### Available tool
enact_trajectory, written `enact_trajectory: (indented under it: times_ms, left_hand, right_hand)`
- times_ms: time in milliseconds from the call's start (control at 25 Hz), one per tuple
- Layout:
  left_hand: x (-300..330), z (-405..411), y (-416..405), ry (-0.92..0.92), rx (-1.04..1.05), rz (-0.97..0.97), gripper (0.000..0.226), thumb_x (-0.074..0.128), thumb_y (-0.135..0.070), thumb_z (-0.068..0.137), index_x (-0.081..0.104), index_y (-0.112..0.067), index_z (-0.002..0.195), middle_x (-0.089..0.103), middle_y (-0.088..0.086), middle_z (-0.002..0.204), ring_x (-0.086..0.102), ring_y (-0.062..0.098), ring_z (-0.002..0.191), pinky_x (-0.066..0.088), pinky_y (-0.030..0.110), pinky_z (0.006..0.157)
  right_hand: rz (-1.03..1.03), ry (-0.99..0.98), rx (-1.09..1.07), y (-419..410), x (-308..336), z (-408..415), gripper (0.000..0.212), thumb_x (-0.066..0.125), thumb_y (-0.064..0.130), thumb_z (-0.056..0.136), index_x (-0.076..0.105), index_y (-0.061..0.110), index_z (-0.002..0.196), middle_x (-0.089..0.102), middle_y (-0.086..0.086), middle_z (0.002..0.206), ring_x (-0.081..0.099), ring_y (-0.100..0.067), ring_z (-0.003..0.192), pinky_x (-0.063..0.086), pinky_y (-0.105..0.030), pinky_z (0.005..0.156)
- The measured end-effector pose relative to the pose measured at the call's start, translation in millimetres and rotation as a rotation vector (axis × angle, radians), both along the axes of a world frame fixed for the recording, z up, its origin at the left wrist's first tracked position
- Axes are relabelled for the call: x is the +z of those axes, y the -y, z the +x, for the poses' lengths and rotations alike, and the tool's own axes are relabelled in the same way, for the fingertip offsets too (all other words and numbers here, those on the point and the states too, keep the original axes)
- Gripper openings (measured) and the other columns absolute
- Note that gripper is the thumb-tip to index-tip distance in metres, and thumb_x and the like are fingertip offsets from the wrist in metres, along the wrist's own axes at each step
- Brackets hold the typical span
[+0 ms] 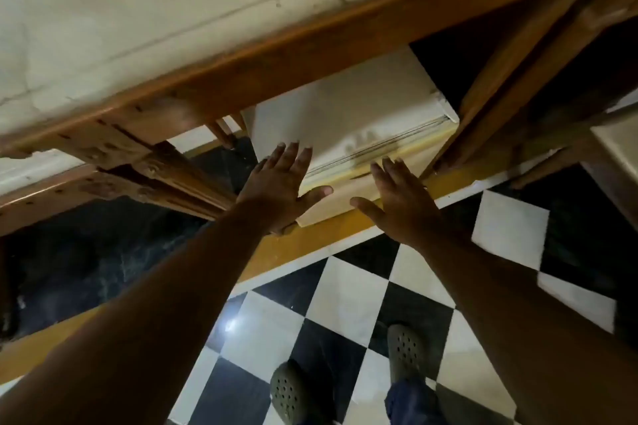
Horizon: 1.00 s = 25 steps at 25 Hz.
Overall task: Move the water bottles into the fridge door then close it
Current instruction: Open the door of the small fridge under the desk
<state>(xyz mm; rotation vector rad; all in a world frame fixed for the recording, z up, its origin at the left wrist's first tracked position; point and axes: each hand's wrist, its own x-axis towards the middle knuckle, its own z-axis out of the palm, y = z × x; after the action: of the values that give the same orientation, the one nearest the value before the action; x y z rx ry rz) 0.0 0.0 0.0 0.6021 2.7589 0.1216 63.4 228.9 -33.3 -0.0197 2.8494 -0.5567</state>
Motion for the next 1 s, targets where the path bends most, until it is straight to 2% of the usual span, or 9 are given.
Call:
enact_trajectory:
  times_ms: [120,240,360,480,560,760,960,1000]
  left_hand:
    - [-52.3,-33.4,19.9,-0.015,-0.001,-0.002,0.092,0.009,-0.083,0.079,0.000,-0.031,0.154,-0.006,-0.001,0.164,-0.009,0.022,0.150,-0.004,0.043,0.112]
    - [-109.4,-72.2,31.4,-0.005,-0.044,-0.085,0.084,0.012,-0.078,0.084,-0.003,-0.034,0.153,-0.010,0.000,0.164,-0.013,0.023,0.149,-0.012,0.039,0.112]
    - [-154.9,-118.5,20.3,-0.066,-0.038,-0.093,0.077,0.011,-0.071,0.088,0.001,-0.033,0.154,-0.007,0.004,0.165,-0.009,0.026,0.150,-0.003,0.044,0.118]
    - [-181.9,-140.8,6.2,-0.156,-0.034,-0.052,0.069,0.015,-0.064,0.093,0.004,-0.033,0.154,-0.003,0.006,0.165,-0.004,0.030,0.151,0.002,0.047,0.119]
    - [-195.6,-144.6,3.1,-0.252,-0.010,-0.037,0.066,0.016,-0.062,0.095,0.004,-0.035,0.154,-0.001,0.004,0.166,-0.003,0.030,0.151,0.002,0.047,0.119]
    - [-196.8,-142.9,2.2,-0.252,0.015,0.046,0.065,0.015,-0.063,0.094,0.004,-0.038,0.154,-0.004,-0.001,0.166,-0.007,0.024,0.151,0.000,0.045,0.120]
    - [-189.0,-114.1,10.4,-0.199,-0.017,0.003,0.066,0.015,-0.061,0.096,0.003,-0.033,0.154,-0.005,0.003,0.166,-0.006,0.026,0.151,0.000,0.043,0.119]
    - [-187.1,-115.6,10.3,-0.210,-0.026,0.001,0.066,0.015,-0.060,0.096,0.004,-0.032,0.155,-0.004,0.004,0.166,-0.006,0.027,0.151,0.001,0.043,0.119]
  right_hand:
    - [0.064,-0.024,0.030,32.3,-60.3,-28.8,0.089,0.020,0.076,0.087,0.020,0.016,0.152,0.016,-0.012,0.163,0.011,-0.034,0.150,0.018,-0.053,0.118]
    - [0.088,-0.073,0.092,61.9,-123.5,-52.5,0.090,0.016,0.077,0.085,0.026,0.017,0.151,0.016,-0.013,0.163,0.006,-0.034,0.151,0.019,-0.058,0.119]
    - [0.150,-0.323,0.062,79.0,-174.5,-58.6,0.082,0.025,0.074,0.088,0.042,0.017,0.144,0.034,-0.017,0.156,0.020,-0.038,0.148,0.025,-0.062,0.114]
    - [0.136,-0.570,-0.022,81.8,-204.3,-62.7,0.071,0.030,0.072,0.090,0.052,0.021,0.134,0.047,-0.013,0.147,0.031,-0.036,0.143,0.023,-0.064,0.113]
    - [0.133,-0.667,-0.038,79.5,-216.3,-68.6,0.064,0.035,0.071,0.090,0.055,0.023,0.128,0.053,-0.010,0.141,0.037,-0.034,0.139,0.021,-0.067,0.111]
    - [0.152,-0.777,-0.088,83.8,-224.2,-75.8,0.056,0.042,0.067,0.090,0.064,0.020,0.112,0.063,-0.008,0.123,0.051,-0.033,0.126,0.021,-0.069,0.109]
    - [0.126,-0.667,-0.061,89.0,-203.3,-57.4,0.061,0.033,0.065,0.094,0.064,0.014,0.110,0.064,-0.011,0.120,0.051,-0.033,0.125,0.024,-0.055,0.117]
    - [0.099,-0.697,-0.061,85.7,-204.3,-53.5,0.061,0.034,0.063,0.095,0.065,0.013,0.108,0.064,-0.012,0.119,0.051,-0.032,0.124,0.025,-0.051,0.119]
